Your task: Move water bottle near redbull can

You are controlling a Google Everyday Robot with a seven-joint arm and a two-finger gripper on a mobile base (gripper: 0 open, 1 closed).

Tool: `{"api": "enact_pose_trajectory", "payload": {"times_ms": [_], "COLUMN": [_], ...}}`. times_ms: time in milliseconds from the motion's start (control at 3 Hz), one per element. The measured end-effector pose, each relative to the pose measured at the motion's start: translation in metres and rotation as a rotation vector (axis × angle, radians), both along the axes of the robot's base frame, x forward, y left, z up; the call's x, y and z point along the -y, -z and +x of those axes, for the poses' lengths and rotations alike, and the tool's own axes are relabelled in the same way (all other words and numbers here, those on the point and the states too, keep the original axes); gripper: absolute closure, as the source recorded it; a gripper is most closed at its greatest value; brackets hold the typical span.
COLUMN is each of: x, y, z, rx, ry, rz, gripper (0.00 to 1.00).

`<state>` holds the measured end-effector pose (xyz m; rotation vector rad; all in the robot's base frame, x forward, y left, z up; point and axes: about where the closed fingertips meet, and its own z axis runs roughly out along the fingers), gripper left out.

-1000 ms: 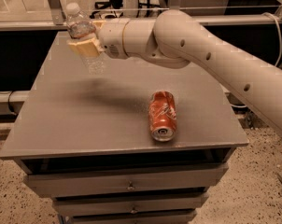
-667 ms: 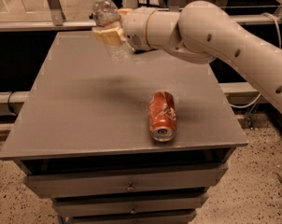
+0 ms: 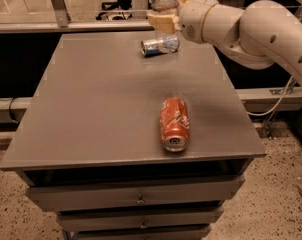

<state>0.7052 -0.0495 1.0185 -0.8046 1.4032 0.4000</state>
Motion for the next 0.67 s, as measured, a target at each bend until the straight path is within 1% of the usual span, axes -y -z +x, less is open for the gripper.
{"api": "enact_pose_trajectory", "payload": {"times_ms": [333,667], "x": [0.039,0.063], "y": [0.006,0.012], "z": [0.029,0.054], "rx": [-0.009,-0.029], "ry": [0.061,0.101], "rz": [0.049,0.068], "gripper": [1.00,1.00]}}
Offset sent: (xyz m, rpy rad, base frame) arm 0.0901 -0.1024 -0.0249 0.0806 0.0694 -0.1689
